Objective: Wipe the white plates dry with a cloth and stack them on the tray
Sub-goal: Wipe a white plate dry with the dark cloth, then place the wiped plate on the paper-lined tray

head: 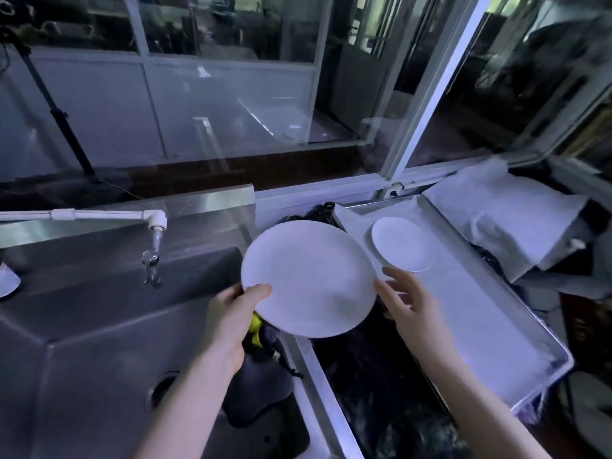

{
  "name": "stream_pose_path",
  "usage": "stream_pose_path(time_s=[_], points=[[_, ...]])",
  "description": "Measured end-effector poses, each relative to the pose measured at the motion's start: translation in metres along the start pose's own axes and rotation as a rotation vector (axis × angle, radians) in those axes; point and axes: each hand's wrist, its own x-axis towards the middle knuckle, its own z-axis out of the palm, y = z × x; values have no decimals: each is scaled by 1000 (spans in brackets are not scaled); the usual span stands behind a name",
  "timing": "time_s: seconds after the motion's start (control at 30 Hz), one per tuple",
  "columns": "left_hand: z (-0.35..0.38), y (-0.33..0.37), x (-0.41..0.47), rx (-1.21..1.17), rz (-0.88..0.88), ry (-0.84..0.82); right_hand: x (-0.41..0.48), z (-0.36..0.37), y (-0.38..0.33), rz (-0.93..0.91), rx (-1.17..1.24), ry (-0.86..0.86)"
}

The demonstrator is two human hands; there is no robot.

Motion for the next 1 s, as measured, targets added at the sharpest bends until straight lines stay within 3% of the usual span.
stream_pose_path(time_s=[0.1, 0.43, 0.67, 1.0], points=[[17, -6, -2, 16, 7, -47, 4, -6, 8, 201, 221, -72], [91, -9, 12, 228, 88, -327, 57, -70, 57, 267, 454, 49], [180, -26, 53, 304, 196, -157, 134, -124, 116, 299, 502, 14], [314, -56, 123, 630, 267, -80, 254, -180, 176, 243, 190, 94]])
